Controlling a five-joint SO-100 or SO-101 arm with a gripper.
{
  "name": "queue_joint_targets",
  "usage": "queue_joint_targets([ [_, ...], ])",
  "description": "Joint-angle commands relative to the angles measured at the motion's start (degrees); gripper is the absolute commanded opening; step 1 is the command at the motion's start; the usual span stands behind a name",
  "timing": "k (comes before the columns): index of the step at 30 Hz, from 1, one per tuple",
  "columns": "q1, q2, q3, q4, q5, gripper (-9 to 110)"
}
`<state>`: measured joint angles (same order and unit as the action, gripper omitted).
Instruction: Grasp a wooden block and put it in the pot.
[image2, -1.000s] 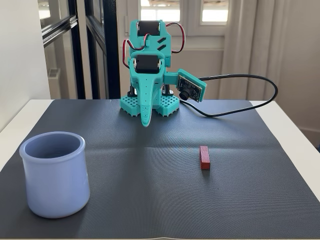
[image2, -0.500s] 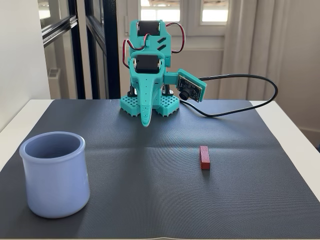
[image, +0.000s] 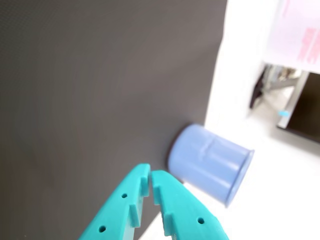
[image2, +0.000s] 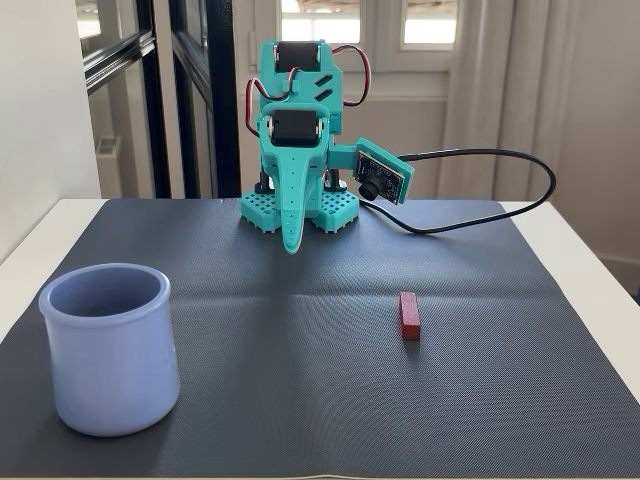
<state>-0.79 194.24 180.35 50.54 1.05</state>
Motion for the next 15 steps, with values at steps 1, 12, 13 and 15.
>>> queue_joint_targets([
  [1, -0.88, 0.26, -0.44, -0.53, 0.26, 0],
  [12, -5.36, 0.26, -13.97, 4.75, 5.54, 1],
  [13, -5.36, 0.18, -16.0, 6.77, 5.54, 3],
  [15, -5.45, 0.09, -20.21, 11.34, 5.71, 7],
])
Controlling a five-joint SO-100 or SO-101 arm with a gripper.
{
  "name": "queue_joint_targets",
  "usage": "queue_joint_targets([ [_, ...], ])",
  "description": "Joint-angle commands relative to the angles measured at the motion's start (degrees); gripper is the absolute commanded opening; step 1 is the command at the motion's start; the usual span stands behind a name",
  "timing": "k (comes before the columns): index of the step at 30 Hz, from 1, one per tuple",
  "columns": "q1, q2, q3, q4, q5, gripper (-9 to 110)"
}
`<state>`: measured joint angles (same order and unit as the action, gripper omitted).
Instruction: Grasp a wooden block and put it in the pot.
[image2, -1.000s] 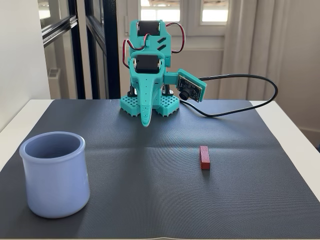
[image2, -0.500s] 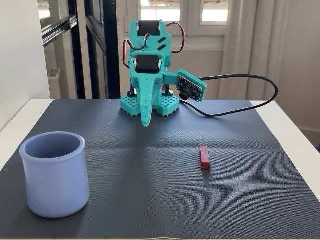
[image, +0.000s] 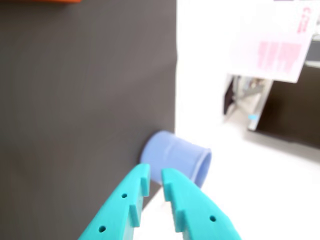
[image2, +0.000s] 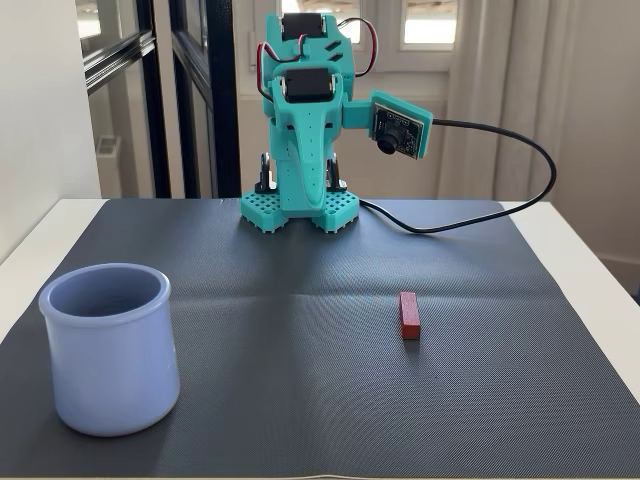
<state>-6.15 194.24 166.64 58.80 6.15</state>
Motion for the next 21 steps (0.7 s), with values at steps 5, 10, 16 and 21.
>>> queue_joint_targets([
  [5, -1.14, -3.78, -17.14, 14.15, 13.01, 13],
  [10, -7.91, -15.38, -24.35, 17.4, 33.93, 13],
  [16, -16.35, -32.78, -29.36, 17.31, 62.23, 13],
  [21, -22.5, -46.32, -32.08, 11.87, 84.73, 13],
])
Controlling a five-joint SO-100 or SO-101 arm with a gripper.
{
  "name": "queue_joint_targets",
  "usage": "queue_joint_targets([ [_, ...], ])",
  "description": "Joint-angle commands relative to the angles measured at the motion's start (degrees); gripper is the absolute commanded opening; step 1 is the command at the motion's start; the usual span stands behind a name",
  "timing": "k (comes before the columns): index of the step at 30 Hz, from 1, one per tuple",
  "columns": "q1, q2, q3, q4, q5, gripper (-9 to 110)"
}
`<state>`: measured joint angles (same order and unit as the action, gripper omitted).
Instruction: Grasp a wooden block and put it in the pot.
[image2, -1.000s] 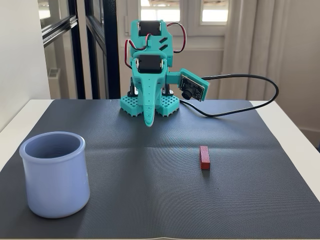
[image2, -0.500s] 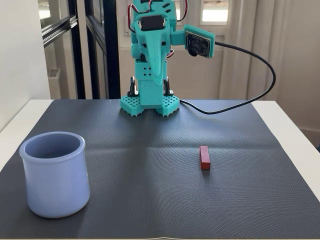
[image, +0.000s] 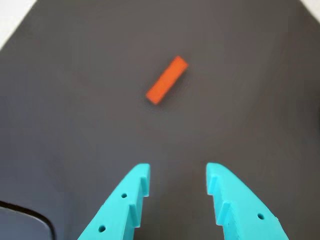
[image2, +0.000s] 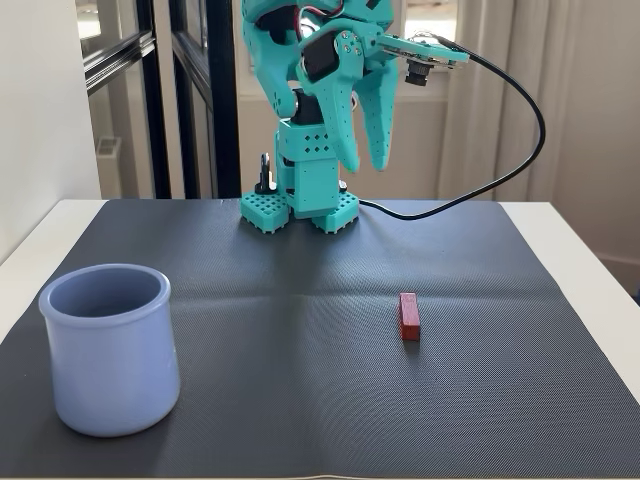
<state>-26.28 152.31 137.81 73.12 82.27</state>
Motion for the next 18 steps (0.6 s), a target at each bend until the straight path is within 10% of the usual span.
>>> queue_joint_targets([
  [1, -3.6, -6.77, -3.6, -4.04, 13.36, 13],
  [8, -10.2, -22.06, -5.01, -15.38, 40.52, 13],
  [18, -7.38, -36.39, -5.1, -24.43, 47.9, 13],
])
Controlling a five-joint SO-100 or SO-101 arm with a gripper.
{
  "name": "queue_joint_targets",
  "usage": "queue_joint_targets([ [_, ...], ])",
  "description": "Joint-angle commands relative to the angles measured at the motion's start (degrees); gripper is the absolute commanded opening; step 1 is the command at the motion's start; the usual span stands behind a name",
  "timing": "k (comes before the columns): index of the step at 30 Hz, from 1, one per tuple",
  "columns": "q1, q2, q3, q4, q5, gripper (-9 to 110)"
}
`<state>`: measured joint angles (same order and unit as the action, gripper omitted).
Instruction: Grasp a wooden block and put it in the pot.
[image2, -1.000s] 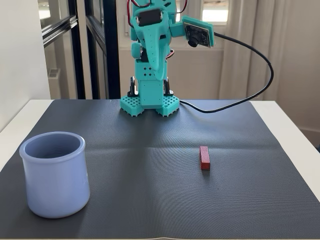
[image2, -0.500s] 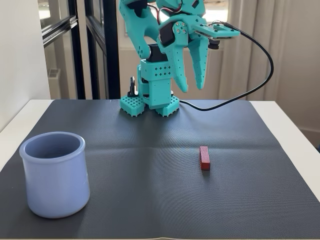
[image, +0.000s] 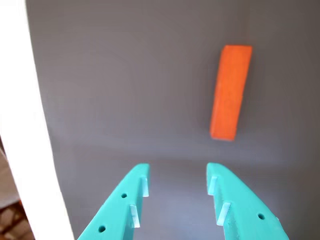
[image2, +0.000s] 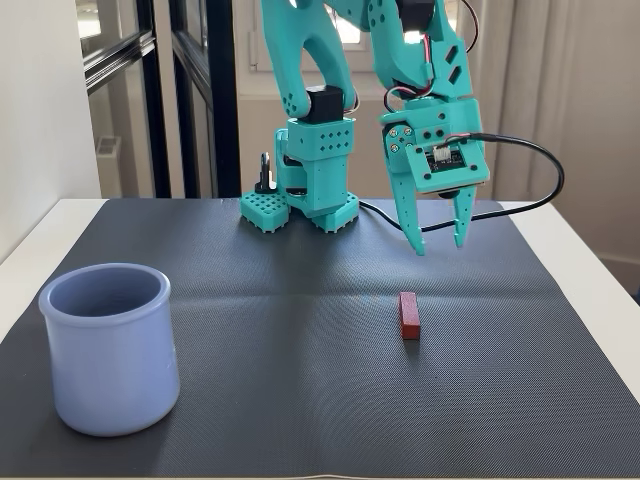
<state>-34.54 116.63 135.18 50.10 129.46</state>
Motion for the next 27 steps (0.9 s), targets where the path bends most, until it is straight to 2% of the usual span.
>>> queue_joint_targets([
  [1, 1.49, -1.32, -2.64, -1.41, 0.79, 13],
  [9, 6.24, -8.53, -9.14, -0.79, -0.44, 16],
  [17, 7.38, -17.14, -13.01, -0.88, -1.67, 19],
  [27, 5.89, -18.37, -12.66, -0.97, -1.76, 18],
])
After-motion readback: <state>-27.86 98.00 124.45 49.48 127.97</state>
